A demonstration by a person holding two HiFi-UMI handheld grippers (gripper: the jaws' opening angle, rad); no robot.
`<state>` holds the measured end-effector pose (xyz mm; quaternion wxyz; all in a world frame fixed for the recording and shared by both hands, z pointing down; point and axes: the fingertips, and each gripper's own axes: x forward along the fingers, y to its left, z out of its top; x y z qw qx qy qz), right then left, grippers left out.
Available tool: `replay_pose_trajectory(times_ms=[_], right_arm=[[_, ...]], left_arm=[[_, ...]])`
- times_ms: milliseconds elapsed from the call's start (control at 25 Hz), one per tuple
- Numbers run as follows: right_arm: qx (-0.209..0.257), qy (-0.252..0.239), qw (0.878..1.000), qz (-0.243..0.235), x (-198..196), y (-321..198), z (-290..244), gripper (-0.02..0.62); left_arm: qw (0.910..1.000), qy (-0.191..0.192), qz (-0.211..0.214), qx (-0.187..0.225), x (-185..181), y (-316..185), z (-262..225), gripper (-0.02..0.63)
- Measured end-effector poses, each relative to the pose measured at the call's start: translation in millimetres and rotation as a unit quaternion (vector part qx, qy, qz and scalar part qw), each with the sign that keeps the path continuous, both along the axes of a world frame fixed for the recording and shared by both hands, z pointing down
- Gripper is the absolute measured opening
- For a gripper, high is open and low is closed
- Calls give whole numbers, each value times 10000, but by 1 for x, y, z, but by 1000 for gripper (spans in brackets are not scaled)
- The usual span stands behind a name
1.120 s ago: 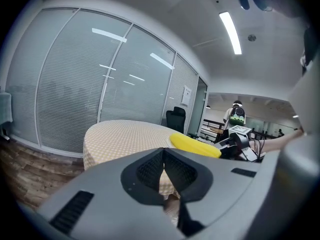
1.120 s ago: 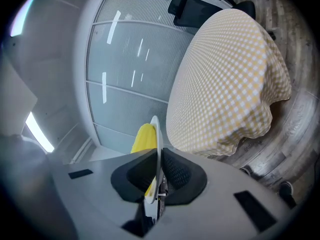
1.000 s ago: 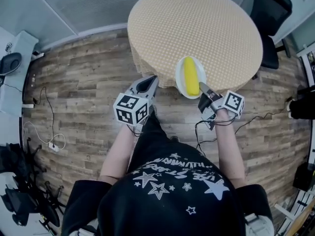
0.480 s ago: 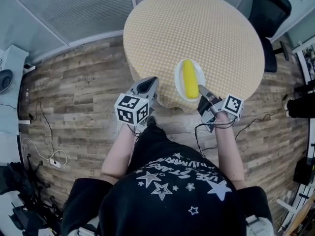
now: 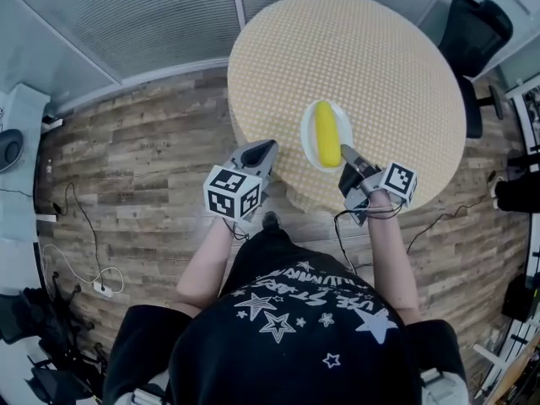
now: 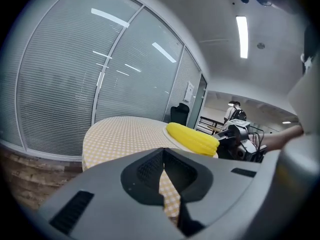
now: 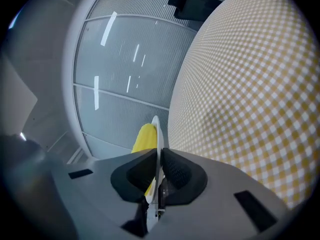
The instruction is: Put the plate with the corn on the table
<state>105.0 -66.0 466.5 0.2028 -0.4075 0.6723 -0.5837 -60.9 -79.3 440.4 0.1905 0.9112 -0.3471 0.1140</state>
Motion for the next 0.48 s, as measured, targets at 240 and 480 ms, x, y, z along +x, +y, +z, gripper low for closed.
replay_pose_trajectory(times_ms=[240, 480], right_arm=[[-99, -49, 9998, 138, -20, -22, 8, 38], [-237, -34, 9997, 68, -21, -22, 16, 38]], left_arm=[[9998, -13, 100, -146, -18, -14, 13, 8], [9997, -37, -2, -230, -20, -15, 18, 8]])
